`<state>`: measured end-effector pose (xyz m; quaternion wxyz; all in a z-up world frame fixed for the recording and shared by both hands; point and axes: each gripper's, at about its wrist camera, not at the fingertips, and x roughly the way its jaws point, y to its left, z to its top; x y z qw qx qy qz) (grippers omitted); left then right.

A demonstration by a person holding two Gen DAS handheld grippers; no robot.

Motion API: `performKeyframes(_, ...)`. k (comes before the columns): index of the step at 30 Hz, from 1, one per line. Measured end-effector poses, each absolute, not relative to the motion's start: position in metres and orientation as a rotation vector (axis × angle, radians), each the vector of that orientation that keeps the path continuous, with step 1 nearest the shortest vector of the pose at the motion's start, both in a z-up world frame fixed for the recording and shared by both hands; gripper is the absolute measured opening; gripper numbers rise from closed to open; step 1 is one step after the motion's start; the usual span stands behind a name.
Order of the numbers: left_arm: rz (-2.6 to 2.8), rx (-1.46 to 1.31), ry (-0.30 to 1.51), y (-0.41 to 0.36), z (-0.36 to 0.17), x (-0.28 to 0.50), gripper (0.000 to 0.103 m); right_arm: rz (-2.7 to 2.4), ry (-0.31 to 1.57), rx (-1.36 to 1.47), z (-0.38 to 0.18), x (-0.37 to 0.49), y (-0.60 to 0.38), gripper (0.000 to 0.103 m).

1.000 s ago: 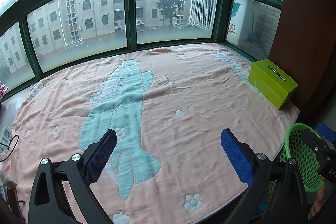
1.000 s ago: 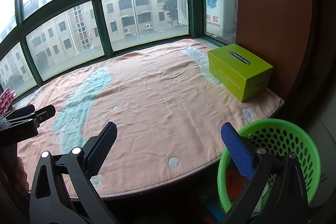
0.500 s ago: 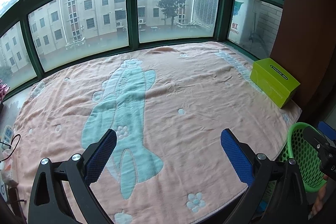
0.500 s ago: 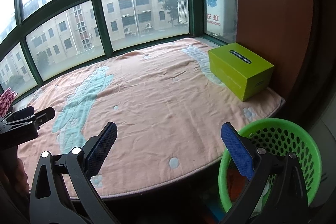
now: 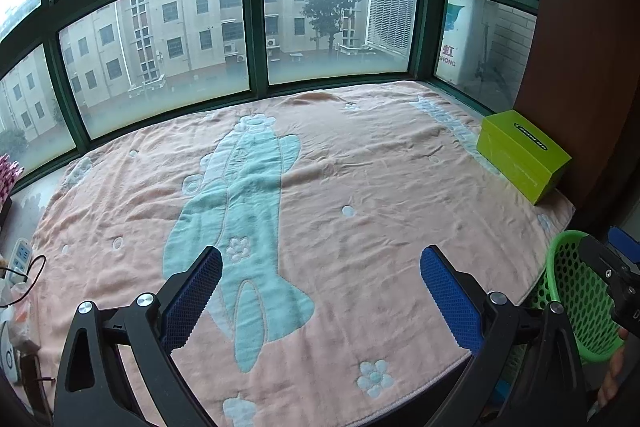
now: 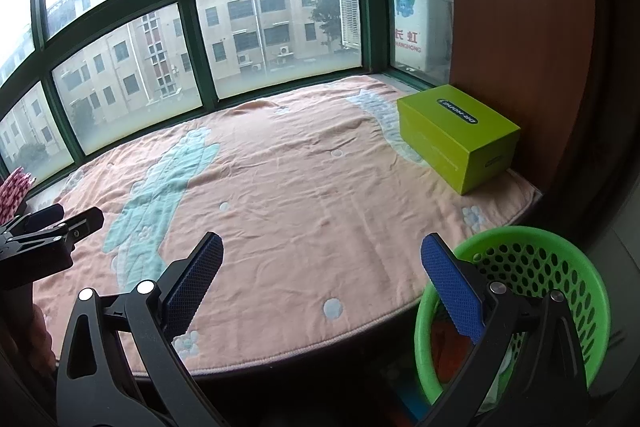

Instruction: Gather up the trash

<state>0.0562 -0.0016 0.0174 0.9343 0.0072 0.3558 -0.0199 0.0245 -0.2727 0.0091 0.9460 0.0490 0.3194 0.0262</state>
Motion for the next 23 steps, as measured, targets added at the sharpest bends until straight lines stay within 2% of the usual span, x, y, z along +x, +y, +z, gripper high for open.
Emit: performKeyframes(23,-0.033,0.018,0.716,-0.003,0.027,0.037,0.096,0.064,0.618,0.113,0.018,0.005,-0.272,0.098)
